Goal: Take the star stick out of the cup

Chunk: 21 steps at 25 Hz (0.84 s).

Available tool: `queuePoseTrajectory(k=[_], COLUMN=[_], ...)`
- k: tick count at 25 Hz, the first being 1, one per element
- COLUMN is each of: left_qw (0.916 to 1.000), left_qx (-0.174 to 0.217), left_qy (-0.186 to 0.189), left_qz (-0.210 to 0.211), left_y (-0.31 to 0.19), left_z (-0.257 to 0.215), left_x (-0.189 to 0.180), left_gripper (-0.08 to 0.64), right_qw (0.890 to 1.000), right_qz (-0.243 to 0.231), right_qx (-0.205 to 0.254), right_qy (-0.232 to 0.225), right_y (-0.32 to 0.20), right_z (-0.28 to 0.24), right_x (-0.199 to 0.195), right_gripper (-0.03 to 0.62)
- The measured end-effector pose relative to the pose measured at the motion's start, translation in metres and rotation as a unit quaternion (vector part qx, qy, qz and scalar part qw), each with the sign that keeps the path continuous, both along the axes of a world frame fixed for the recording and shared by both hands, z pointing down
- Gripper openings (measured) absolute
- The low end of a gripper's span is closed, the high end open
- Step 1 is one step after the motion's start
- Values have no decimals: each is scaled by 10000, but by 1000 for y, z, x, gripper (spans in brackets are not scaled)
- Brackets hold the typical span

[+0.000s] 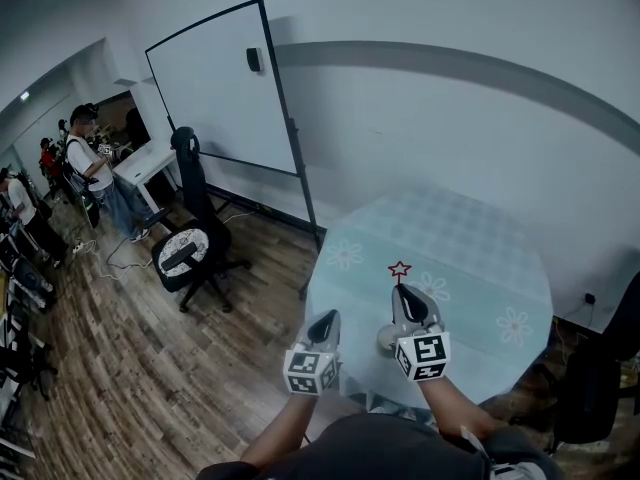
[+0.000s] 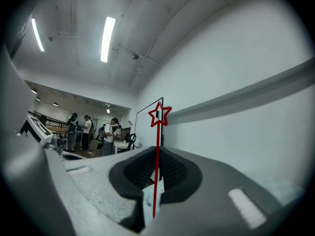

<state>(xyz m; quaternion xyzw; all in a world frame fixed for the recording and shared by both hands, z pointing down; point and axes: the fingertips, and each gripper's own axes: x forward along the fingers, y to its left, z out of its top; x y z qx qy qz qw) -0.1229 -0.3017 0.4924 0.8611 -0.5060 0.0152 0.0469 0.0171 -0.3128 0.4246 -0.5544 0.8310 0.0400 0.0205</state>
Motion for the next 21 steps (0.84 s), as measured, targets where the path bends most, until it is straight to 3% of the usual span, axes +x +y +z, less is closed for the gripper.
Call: queuePoseTrajectory(k=[21], left_qw=[9999], left_qx=[-66], left_qy=[65], left_qz=[-143], left_y=[-11], left_z=[7], left_x=[3], left_gripper=[6], right_qw=[9999], right_qz=[-59], right_qx=[-18], right_qy=[98], right_y=[-14], right_z=[6], right_x=[7], right_gripper=[20])
